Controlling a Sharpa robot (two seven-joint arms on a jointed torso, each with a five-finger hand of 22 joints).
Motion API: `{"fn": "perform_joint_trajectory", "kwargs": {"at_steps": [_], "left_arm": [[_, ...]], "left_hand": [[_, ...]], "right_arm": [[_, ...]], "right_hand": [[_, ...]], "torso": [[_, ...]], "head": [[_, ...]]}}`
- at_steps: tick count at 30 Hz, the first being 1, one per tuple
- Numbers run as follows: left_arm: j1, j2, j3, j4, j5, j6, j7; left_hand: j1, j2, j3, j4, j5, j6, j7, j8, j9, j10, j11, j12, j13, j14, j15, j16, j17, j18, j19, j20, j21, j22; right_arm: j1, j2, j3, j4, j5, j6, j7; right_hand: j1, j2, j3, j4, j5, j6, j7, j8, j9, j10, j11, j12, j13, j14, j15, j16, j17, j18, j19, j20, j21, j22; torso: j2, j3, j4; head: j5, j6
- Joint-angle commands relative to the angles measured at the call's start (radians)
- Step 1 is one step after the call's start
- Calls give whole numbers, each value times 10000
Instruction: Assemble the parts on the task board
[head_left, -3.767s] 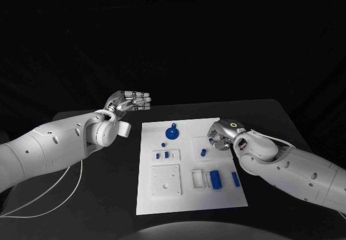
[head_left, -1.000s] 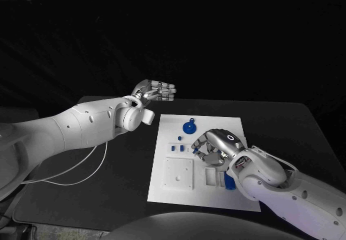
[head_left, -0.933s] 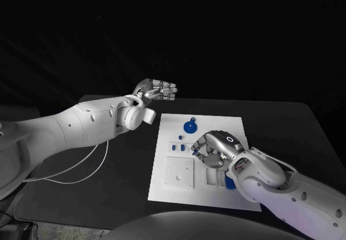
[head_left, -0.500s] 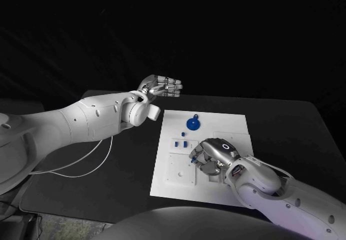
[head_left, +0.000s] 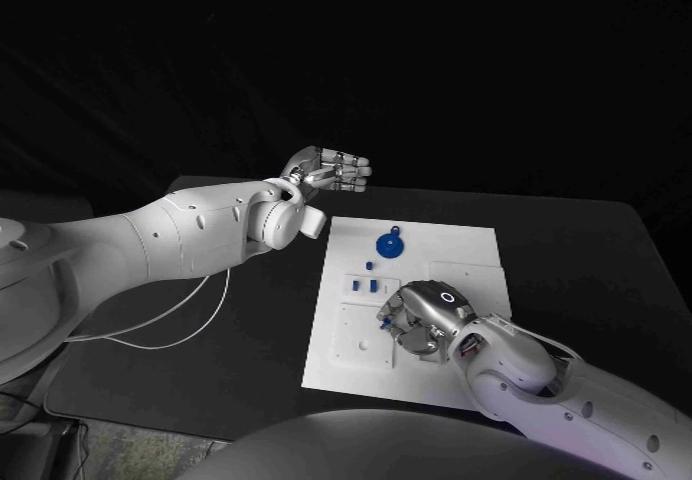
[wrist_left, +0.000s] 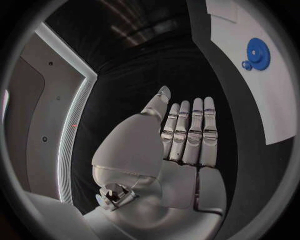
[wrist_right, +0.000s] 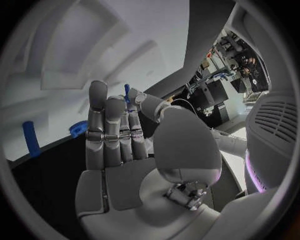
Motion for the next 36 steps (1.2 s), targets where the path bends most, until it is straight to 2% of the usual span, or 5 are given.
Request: {"fn": "perform_joint_trajectory", "kwargs": {"at_steps": [1,7,15,26,36], "left_arm": [[5,19,10,37,-39,79,95],[5,17,10,43,-39,119,76],[5,16,10,62,-39,165,55],[5,20,10,73,-40,204,22],[5,12,10,68,-40,252,-5]], "left_hand": [[19,85,-54,19,-53,-28,17,-7,-3,-90,-5,-9,-1,-64,33,-11,-7,159,77,21,17,-10],[7,80,-77,32,-61,-45,23,-6,-3,-104,1,-9,-1,-74,38,-11,-7,161,71,27,15,-11],[4,80,-87,40,-69,-60,28,-8,-3,-114,4,-8,0,-85,42,-11,-7,161,66,31,14,-12],[9,81,-104,50,-72,-64,31,-4,-2,-132,9,-9,-1,-103,49,-12,-8,163,59,37,14,-12],[9,81,-104,50,-72,-64,31,-4,-2,-132,9,-9,-1,-103,49,-12,-8,163,59,37,14,-12]], "right_arm": [[-30,54,-5,-60,-358,35,-164],[-47,135,-6,-157,-525,-72,-326],[-52,202,-8,-253,-619,37,-386],[-56,281,-117,-306,-614,154,-360],[-57,261,-154,-257,-618,193,-368]], "right_hand": [[57,-2,24,-66,36,54,-11,47,15,122,-82,20,27,43,-36,-35,20,186,308,-67,-66,45],[46,-18,53,-77,36,63,-14,46,18,134,-84,22,27,52,-39,-32,25,190,314,-70,-62,66],[46,-18,53,-77,36,63,-14,46,18,134,-84,22,27,52,-39,-32,25,190,314,-70,-62,66],[24,-16,65,-97,36,68,-14,45,17,137,-85,20,27,54,-40,-39,33,191,311,-69,-76,107],[19,-11,50,-114,37,76,-17,46,17,141,-86,20,27,56,-40,-40,37,191,315,-70,-84,116]], "torso": [[-5,-2,4],[-7,-4,0],[-7,-6,-6],[-8,-5,1],[-6,-2,-7]], "head": [[26,0],[30,0],[14,0],[32,0],[29,0]]}}
